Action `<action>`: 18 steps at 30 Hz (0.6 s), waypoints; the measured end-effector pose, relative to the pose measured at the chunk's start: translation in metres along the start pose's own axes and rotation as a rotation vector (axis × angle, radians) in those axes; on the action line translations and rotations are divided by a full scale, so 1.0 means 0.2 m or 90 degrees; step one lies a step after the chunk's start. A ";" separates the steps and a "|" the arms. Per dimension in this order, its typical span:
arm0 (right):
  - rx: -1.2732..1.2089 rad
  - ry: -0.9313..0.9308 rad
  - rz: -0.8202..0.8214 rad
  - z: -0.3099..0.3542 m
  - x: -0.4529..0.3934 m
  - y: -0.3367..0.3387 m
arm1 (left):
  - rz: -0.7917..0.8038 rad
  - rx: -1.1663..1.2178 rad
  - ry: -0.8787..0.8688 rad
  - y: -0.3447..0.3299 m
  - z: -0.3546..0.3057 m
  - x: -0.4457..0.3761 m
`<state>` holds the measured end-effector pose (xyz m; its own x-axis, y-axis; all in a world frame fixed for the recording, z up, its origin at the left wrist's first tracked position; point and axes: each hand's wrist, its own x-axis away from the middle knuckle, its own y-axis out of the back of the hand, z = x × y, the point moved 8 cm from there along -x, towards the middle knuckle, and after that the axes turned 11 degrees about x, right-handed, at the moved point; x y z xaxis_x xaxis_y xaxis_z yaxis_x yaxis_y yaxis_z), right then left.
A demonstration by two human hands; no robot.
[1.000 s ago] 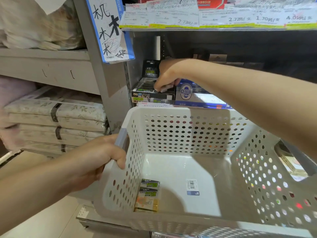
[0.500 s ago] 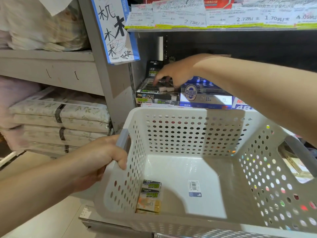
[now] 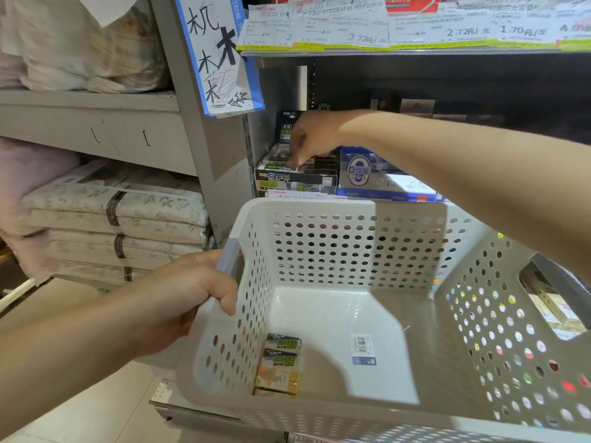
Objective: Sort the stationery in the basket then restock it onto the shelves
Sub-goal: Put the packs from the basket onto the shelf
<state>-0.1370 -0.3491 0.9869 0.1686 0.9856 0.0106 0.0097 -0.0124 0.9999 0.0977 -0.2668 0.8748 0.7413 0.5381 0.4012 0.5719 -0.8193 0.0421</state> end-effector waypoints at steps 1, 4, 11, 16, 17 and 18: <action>-0.001 -0.003 0.006 0.00 0.00 0.00 | -0.002 0.002 -0.001 0.00 0.00 0.00; -0.077 -0.033 0.036 -0.02 0.01 -0.02 | -0.009 0.002 -0.004 0.00 0.00 0.01; -0.326 -0.041 0.052 -0.01 0.03 -0.03 | -0.031 0.003 -0.001 -0.01 0.00 0.01; -0.340 -0.016 0.037 0.01 0.06 -0.05 | -0.056 0.011 -0.003 0.00 0.00 0.03; -0.345 -0.015 0.025 0.02 0.08 -0.04 | -0.058 0.010 -0.003 0.00 0.01 0.02; -0.304 -0.012 0.007 0.03 0.09 -0.02 | -0.057 0.008 -0.004 -0.01 0.01 0.02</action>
<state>-0.1286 -0.3317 0.9824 0.1847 0.9825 0.0253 -0.4450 0.0607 0.8935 0.1008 -0.2633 0.8755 0.6894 0.6102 0.3904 0.6402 -0.7654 0.0657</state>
